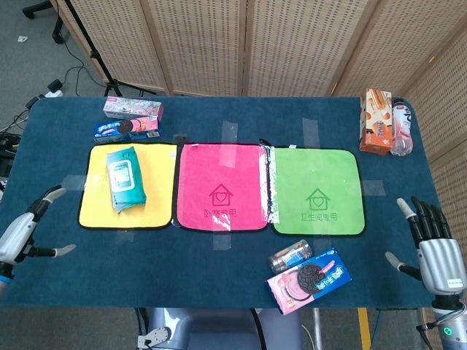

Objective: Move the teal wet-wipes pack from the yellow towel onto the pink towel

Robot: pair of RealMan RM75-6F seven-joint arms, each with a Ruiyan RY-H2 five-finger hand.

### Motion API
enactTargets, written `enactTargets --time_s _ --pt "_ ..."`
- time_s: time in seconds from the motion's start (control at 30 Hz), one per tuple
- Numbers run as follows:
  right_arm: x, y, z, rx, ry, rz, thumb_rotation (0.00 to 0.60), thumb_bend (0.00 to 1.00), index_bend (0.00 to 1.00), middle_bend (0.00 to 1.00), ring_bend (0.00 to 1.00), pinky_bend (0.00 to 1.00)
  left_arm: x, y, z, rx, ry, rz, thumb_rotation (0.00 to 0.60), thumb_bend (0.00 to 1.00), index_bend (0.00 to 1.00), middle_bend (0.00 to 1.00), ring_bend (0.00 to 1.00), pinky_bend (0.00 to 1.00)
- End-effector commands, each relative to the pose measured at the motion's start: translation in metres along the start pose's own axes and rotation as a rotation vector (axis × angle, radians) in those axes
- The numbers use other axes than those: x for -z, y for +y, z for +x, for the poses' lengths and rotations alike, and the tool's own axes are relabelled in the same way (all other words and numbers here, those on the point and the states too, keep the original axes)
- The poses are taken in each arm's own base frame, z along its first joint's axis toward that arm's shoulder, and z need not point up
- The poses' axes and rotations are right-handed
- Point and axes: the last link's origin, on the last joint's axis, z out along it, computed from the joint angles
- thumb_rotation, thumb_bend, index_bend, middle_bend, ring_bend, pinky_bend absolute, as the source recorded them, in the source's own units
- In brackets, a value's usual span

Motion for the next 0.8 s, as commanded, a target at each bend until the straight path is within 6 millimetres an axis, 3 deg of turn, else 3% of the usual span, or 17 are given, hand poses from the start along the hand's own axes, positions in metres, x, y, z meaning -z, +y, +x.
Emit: enactTargets --time_s 0.03,0.13,0.27,0.8 --pt "-0.003 0.002 -0.001 -0.006 -0.009 -0.009 0.600 0.00 0.00 0.00 0.00 0.05 -0.061 0.006 0.014 0.366 -0.116 0.133 0.600 0.11 0.00 0.00 0.00 0.00" --pt "-0.004 0.004 -0.001 -0.015 -0.014 -0.014 0.600 0.00 0.00 0.00 0.00 0.05 -0.084 0.002 0.009 0.489 -0.142 0.190 0.600 0.13 0.00 0.00 0.00 0.00" --pt "-0.006 0.006 -0.001 -0.020 -0.019 -0.024 0.600 0.00 0.00 0.00 0.00 0.05 -0.101 -0.006 0.000 0.565 -0.148 0.245 0.600 0.13 0.00 0.00 0.00 0.00" --pt "-0.014 0.015 -0.007 -0.035 -0.053 -0.059 0.600 0.00 0.00 0.00 0.00 0.05 -0.147 -0.014 -0.020 0.674 -0.104 0.311 0.600 0.16 0.00 0.00 0.00 0.00"
